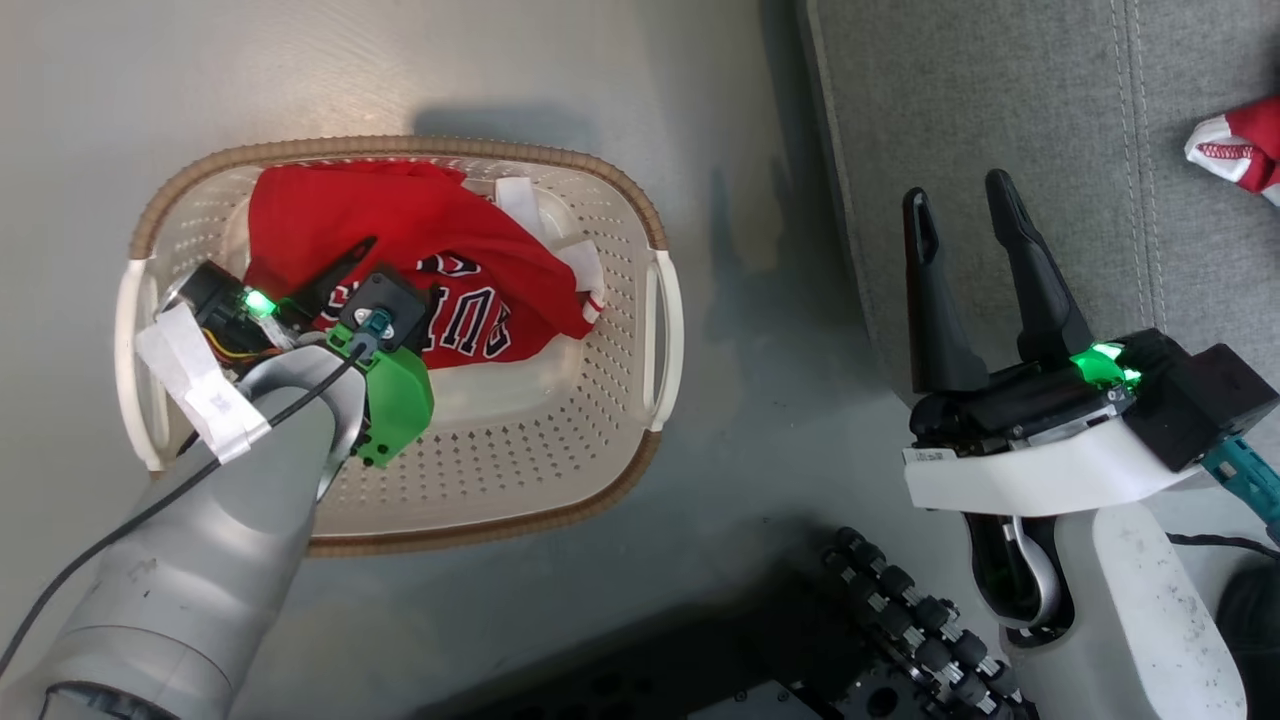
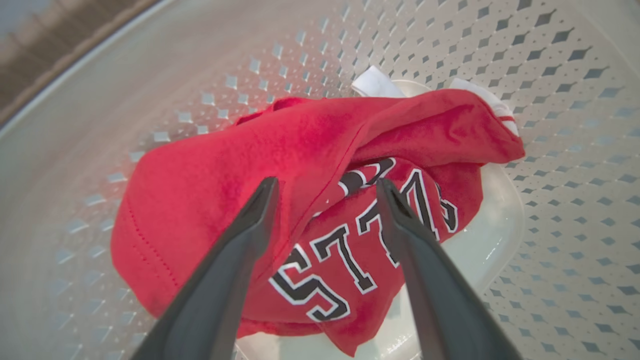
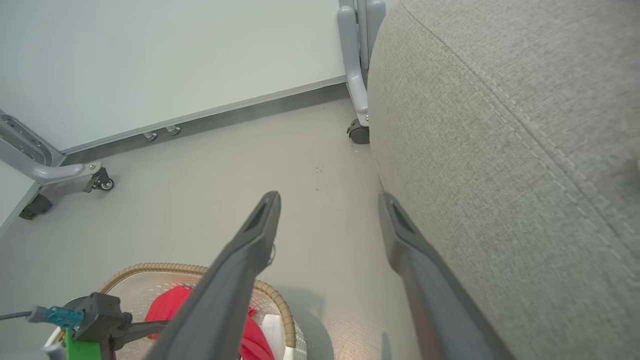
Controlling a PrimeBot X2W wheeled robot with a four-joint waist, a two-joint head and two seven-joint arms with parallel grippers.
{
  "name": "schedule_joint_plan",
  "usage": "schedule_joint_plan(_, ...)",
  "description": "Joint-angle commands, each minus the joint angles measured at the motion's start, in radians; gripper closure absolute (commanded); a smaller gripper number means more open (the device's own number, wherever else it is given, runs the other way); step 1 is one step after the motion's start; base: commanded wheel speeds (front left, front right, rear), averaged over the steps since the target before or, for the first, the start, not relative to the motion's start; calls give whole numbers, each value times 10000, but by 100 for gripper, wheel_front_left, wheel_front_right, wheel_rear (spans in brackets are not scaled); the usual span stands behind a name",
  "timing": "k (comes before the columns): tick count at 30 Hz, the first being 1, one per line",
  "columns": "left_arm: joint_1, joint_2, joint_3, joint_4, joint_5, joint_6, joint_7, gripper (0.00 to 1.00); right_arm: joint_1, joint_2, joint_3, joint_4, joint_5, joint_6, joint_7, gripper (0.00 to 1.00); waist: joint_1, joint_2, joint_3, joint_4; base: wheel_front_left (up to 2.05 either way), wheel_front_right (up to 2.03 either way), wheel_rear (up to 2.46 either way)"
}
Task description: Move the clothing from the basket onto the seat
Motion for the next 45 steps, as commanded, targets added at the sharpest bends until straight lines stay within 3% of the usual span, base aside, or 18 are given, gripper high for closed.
schedule_joint_plan(1, -305, 187, -40, 78, 110, 95, -68, 0, -126, 2, 47, -44, 163, 1, -36, 0, -1, 0, 462, -457, 0, 0, 0)
schedule_joint_plan(11, -1009, 425, -309, 920, 270, 61, 306, 0, -213, 2, 347, -81, 627, 1, -36, 0, -1, 0, 855, -840, 0, 0, 0)
schedule_joint_plan(18, -1236, 381, -562, 1419, 216, -182, 1013, 0, -60, 2, 352, -103, 732, 1, -37, 0, -1, 0, 935, -848, 0, 0, 0)
schedule_joint_plan(28, -1351, 505, -941, 1796, 283, -198, 2070, 0, 148, 2, 366, -226, 808, 1, -36, 0, -1, 0, 1050, -874, 0, 0, 0)
schedule_joint_plan(29, -1346, 504, -961, 1822, 268, -188, 2186, 9, 165, 2, 360, -234, 795, 1, -37, 0, -1, 0, 1055, -875, 0, 0, 0)
schedule_joint_plan(30, -1342, 502, -995, 1845, 266, -194, 2316, 29, 182, 2, 348, -251, 776, 1, -36, 0, -1, 0, 1066, -873, 0, 0, 0)
schedule_joint_plan(31, -1351, 509, -1047, 1862, 295, -202, 2393, 52, 191, 2, 338, -278, 773, 1, -36, 0, -1, 0, 1078, -871, 0, 0, 0)
schedule_joint_plan(32, -1348, 518, -1077, 1877, 318, -206, 2468, 82, 199, 2, 328, -297, 762, 1, -38, 0, -1, 0, 1084, -871, 0, 0, 0)
schedule_joint_plan(33, -1331, 528, -1084, 1886, 288, -219, 2523, 100, 230, 2, 317, -319, 748, 1, -36, 0, -1, 0, 1092, -871, 0, 0, 0)
schedule_joint_plan(45, -1231, 625, -1167, 1920, 96, -98, 2031, 100, 283, 2, 177, -472, 659, 1, -38, 0, -1, 0, 1127, -865, 0, 0, 0)
